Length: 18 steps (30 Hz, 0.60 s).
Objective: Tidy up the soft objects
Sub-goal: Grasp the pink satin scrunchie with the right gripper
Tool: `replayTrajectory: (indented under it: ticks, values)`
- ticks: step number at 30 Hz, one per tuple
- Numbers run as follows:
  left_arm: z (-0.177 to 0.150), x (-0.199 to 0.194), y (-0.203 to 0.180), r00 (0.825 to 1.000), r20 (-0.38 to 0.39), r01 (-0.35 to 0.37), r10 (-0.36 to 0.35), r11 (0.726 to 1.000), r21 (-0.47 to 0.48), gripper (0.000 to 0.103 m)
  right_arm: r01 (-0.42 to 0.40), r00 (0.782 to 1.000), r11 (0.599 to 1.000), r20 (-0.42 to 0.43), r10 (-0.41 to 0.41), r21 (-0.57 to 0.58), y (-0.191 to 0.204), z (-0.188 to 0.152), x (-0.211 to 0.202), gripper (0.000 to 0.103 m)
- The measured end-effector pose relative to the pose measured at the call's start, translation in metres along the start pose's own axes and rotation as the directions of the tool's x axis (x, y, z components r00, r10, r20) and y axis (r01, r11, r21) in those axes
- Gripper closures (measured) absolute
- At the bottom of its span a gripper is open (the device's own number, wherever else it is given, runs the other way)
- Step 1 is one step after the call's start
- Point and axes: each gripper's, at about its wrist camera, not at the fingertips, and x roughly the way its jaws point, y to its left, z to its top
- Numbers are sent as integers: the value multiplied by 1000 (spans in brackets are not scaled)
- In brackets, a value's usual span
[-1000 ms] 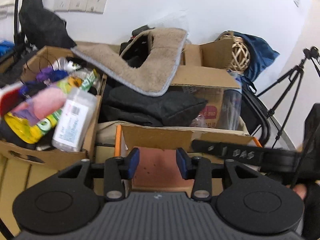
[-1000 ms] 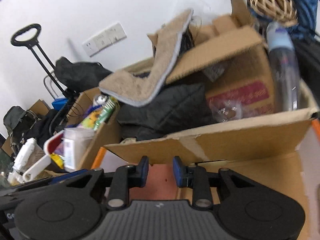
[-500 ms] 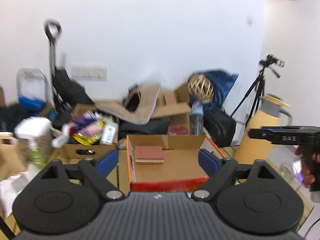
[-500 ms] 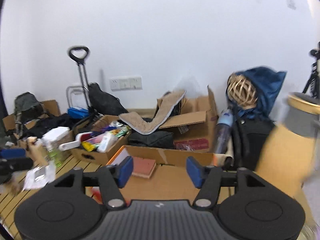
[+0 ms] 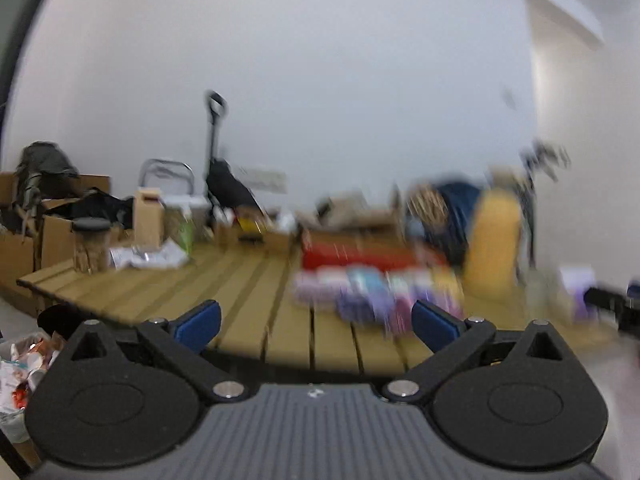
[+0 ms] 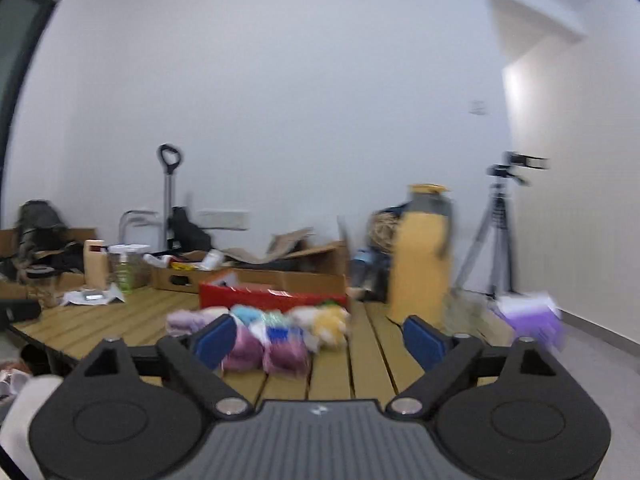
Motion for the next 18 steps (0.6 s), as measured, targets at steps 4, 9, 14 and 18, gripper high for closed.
replayTrajectory:
  ticks: [4, 9, 14, 18]
  values:
    - [-13, 1, -1, 998, -53, 27, -25, 999, 37, 0, -72, 992, 997, -110, 68, -37, 15, -36, -24, 7]
    - [-13, 12, 0, 996, -85, 40, -38, 999, 18, 0, -60, 992, 998, -109, 60, 9, 8, -27, -12, 7]
    - [-12, 35, -4, 990, -104, 95, -92, 995, 26, 0, -86, 986, 996, -141, 89, 31, 11, -38, 3, 8]
    - [15, 91, -17, 991, -65, 121, -121, 993, -5, 0, -77, 982, 994, -169, 89, 76, -3, -34, 53, 13]
